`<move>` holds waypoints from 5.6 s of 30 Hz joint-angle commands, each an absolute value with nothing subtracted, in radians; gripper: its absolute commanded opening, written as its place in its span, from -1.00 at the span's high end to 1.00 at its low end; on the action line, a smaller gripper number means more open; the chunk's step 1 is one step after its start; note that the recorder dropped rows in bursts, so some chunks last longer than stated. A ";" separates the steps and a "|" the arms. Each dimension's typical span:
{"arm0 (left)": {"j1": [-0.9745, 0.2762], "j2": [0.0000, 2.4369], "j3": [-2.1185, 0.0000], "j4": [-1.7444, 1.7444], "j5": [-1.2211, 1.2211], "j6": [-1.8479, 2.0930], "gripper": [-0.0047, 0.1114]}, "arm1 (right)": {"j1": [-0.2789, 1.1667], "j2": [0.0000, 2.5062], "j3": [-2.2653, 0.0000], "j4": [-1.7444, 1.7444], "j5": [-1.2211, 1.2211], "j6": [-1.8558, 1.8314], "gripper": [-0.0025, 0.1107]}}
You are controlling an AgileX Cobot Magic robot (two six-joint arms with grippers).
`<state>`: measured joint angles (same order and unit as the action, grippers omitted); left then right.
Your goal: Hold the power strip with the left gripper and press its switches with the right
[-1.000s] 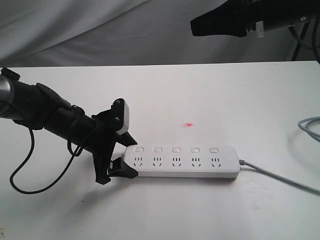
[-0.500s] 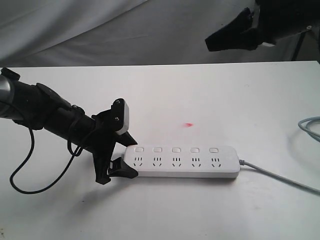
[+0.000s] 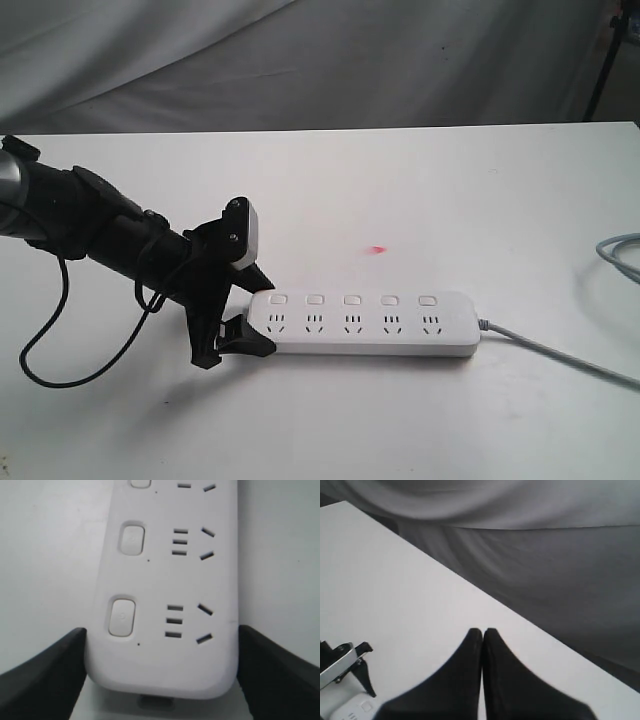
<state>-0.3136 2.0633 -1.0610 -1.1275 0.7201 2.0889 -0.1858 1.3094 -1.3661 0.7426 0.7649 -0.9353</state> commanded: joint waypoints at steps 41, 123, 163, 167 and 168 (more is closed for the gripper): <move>-0.319 2.065 -1.065 -1.120 0.710 2.094 0.92 | -0.138 0.000 -0.416 -0.136 0.455 0.039 0.96; -0.319 2.065 -1.065 -1.120 0.710 2.094 0.92 | -0.076 0.000 0.000 -0.009 0.332 0.000 0.96; -0.319 2.059 -1.065 -1.067 0.737 2.094 -0.87 | -0.076 0.000 0.000 -0.009 0.332 0.000 0.96; -0.319 2.045 -1.065 -1.067 0.737 2.094 -0.86 | -0.076 0.000 0.000 -0.009 0.332 0.000 0.96; -0.319 2.033 -1.065 -1.067 0.737 2.094 -0.86 | -0.076 0.000 0.000 -0.009 0.332 0.000 0.96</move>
<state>-0.3136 2.0593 -1.0642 -1.0691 0.7304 2.0889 -0.0807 0.0050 -0.0036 -0.0132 0.3338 0.0000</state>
